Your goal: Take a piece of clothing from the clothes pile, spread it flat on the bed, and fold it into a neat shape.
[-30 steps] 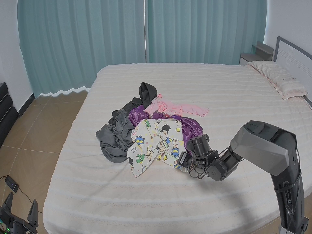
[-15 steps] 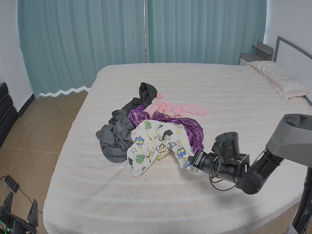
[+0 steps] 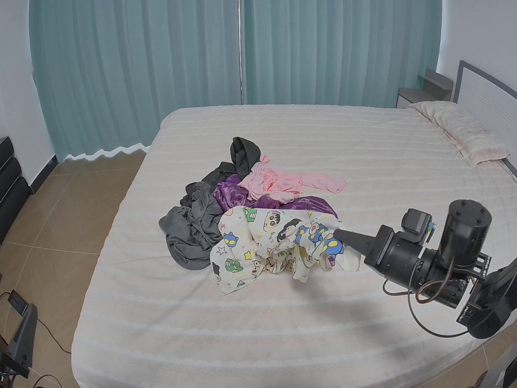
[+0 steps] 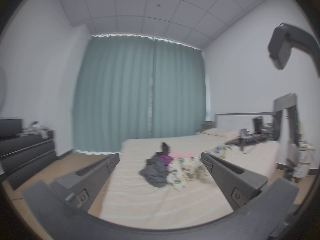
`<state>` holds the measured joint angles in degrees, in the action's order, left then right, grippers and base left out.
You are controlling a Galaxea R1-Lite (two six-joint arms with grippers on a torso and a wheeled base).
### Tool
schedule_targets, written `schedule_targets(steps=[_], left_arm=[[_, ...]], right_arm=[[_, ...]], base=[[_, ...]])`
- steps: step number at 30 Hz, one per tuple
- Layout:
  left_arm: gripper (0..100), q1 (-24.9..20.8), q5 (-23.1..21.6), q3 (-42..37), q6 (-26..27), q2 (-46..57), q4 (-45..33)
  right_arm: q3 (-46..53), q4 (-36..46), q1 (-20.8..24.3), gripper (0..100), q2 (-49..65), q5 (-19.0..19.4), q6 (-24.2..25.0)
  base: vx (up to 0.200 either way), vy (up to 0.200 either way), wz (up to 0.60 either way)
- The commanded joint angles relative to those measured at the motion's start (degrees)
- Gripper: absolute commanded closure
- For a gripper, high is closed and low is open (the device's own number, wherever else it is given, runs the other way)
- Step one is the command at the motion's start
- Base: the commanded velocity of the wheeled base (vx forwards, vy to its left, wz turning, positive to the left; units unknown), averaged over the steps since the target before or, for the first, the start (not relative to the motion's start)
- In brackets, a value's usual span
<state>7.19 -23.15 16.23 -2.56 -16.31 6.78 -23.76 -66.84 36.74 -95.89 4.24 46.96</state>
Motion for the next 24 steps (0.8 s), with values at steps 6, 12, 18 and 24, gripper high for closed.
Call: schedule_targets(steps=[6, 12, 18, 24], left_arm=[[0, -19.6, -10.0, 4.8, 2.0, -44.9, 4.5], [0, -28.9, -6.8, 3.9, 0.8, -63.1, 18.1], [0, -37.4, 1.5, 4.0, -2.3, -79.4, 33.4], [0, -41.6, 7.9, 4.4, -5.4, -93.4, 49.5]], right_arm=[[-2.7, 0.6, 1.7, 100, 16.4, 7.1, -4.8], [-2.5, 0.6, 1.1, 100, 16.6, 8.5, -5.0], [-2.4, 0.5, 1.0, 100, 16.3, 10.3, -5.1], [-2.0, 0.5, -1.0, 100, 15.8, 10.7, -4.9]], base=[[0.000, 0.000, 0.00], [0.000, 0.000, 0.00], [0.000, 0.000, 0.00], [0.000, 0.000, 0.00]])
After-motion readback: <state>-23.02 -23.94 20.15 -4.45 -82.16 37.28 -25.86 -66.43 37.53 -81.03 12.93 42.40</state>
